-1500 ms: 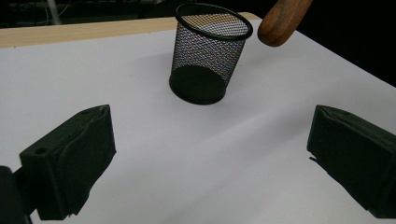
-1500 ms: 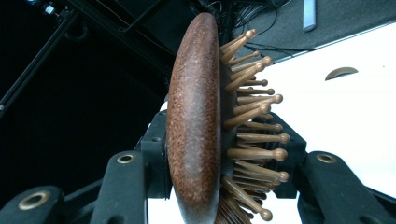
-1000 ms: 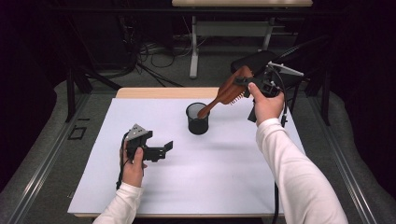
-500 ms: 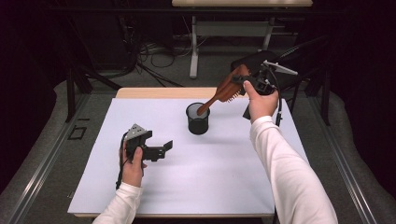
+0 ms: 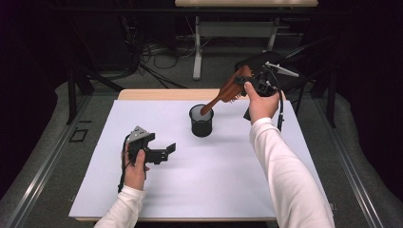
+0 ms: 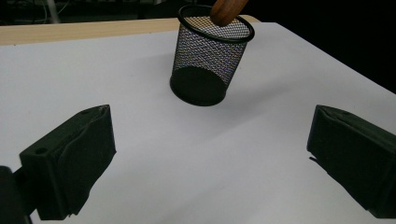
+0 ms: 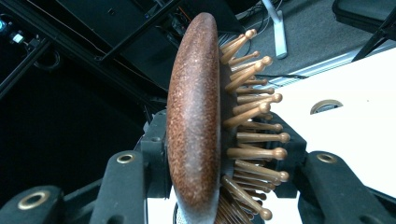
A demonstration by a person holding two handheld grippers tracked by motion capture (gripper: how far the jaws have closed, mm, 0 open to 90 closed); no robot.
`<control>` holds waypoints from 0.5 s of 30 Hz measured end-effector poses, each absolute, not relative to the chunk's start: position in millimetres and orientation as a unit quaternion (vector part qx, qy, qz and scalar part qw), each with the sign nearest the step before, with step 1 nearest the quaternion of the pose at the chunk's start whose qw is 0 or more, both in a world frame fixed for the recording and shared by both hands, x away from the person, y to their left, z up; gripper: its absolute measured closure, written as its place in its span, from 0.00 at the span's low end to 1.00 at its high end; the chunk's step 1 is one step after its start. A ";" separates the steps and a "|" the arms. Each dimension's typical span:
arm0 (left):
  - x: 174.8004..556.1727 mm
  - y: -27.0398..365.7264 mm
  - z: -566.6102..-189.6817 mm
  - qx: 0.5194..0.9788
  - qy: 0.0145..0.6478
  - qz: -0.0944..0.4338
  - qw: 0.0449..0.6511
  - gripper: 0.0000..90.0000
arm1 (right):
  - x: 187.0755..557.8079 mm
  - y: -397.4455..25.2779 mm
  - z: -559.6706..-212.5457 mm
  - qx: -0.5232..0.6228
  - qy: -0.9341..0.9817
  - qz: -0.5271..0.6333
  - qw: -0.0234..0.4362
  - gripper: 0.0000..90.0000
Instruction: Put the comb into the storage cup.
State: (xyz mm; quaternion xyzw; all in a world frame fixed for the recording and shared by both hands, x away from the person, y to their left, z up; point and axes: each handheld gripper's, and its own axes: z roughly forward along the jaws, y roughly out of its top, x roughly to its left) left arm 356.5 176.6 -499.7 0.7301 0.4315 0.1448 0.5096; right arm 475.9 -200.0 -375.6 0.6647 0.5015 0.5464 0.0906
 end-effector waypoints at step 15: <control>356.6 177.3 -499.4 0.728 0.433 0.145 0.511 0.01 | 481.5 -186.7 -383.0 0.664 0.509 0.537 0.107 0.57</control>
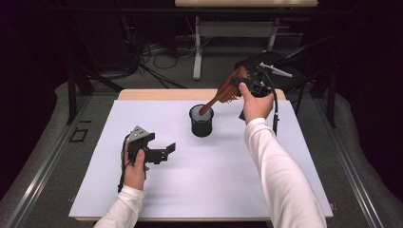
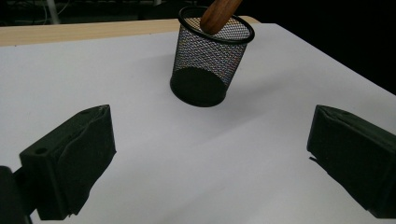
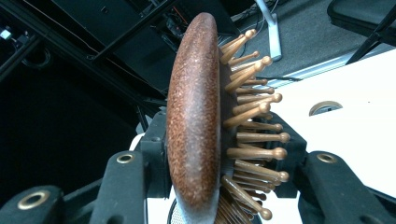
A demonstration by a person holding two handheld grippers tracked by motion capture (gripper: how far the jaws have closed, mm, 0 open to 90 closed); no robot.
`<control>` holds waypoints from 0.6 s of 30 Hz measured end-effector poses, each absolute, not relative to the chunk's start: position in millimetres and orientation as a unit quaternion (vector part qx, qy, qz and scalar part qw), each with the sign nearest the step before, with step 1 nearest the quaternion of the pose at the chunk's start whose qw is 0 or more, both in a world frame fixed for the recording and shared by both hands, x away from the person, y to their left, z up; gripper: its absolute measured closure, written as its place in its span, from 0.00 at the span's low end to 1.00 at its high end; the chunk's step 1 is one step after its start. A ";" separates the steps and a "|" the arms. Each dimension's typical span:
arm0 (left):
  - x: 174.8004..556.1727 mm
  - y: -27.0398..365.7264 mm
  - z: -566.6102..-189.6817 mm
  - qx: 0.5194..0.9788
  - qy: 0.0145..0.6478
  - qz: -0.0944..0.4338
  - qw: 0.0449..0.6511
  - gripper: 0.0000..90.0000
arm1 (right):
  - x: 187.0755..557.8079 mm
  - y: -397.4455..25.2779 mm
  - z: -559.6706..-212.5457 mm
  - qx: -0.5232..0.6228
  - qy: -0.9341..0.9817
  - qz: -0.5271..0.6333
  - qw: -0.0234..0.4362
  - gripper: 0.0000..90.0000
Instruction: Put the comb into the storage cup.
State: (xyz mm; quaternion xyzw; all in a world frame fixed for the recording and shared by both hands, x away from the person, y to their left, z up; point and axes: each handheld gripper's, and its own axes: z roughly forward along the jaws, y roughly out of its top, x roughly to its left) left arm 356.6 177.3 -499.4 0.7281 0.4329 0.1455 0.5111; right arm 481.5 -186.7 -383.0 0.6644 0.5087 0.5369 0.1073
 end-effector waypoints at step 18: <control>357.3 179.1 -499.0 0.725 0.434 0.146 0.514 0.01 | 487.9 -167.1 -398.1 0.666 0.524 0.520 0.108 0.57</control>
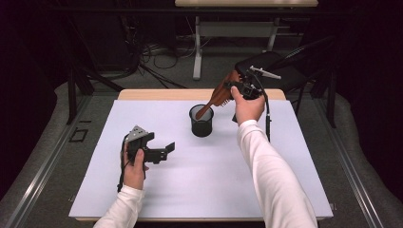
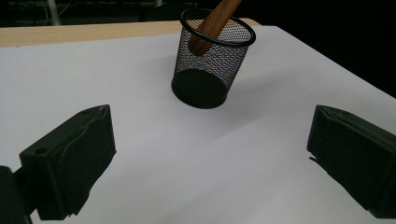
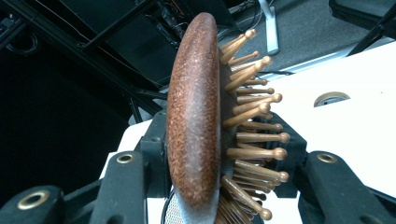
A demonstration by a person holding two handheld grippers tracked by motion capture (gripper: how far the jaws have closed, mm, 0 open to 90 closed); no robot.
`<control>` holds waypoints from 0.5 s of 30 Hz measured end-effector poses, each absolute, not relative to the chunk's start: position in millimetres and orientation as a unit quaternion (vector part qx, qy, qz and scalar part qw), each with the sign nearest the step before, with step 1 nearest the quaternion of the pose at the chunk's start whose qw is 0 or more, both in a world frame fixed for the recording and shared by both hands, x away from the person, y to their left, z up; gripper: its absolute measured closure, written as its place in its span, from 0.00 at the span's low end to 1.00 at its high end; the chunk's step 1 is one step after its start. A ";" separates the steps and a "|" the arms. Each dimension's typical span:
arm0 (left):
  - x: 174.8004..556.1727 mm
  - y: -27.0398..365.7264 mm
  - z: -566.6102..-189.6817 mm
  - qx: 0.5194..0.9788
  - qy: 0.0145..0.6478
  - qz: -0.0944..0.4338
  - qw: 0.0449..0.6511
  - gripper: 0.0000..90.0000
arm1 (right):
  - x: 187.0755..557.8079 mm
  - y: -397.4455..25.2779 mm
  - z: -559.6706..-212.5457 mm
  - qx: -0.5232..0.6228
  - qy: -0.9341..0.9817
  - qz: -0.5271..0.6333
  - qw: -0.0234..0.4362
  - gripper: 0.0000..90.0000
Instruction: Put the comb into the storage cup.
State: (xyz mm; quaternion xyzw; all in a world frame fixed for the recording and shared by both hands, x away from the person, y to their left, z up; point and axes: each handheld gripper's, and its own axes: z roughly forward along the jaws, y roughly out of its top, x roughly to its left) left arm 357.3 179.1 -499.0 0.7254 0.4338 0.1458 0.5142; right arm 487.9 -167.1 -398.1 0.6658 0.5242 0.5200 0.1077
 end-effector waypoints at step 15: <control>357.3 179.6 -498.5 0.726 0.434 0.146 0.514 0.01 | 490.7 -159.9 -410.2 0.669 0.531 0.510 0.102 0.57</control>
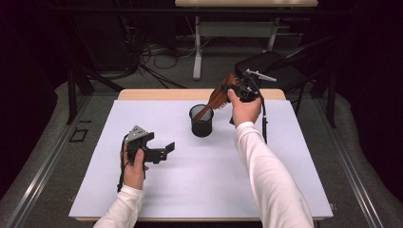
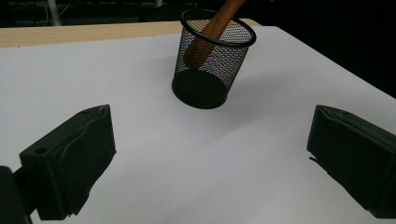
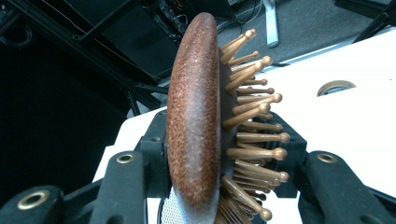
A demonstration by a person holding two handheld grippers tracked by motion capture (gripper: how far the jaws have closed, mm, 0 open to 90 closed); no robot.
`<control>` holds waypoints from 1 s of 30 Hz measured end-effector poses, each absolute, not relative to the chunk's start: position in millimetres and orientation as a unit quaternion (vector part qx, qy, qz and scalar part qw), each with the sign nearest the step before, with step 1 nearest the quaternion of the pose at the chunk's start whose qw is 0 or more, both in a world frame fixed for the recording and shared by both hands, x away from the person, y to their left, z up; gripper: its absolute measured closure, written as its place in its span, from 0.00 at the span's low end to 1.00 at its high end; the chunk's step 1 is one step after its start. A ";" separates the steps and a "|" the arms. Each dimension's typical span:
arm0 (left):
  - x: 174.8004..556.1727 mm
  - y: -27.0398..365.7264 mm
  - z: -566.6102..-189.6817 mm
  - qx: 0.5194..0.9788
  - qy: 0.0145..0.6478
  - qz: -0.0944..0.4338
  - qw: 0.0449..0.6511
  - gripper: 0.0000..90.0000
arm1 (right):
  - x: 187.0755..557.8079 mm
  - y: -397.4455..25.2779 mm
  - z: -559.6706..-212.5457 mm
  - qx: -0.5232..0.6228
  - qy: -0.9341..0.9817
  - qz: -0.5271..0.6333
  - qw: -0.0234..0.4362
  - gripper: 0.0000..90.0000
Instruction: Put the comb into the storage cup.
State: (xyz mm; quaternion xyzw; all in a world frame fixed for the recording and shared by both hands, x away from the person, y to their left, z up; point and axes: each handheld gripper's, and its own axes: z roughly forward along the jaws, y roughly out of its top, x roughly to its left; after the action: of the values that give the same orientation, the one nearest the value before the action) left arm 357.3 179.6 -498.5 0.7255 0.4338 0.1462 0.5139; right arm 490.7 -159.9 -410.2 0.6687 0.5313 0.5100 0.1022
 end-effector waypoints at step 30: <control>357.8 179.9 -499.0 0.726 0.435 0.146 0.512 0.01 | 495.4 -149.3 -431.0 0.672 0.544 0.492 0.099 0.57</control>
State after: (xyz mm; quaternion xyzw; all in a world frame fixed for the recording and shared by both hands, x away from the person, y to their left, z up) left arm 357.8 179.9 -499.0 0.7264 0.4345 0.1459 0.5121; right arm 495.4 -149.3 -431.0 0.6725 0.5435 0.4924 0.0995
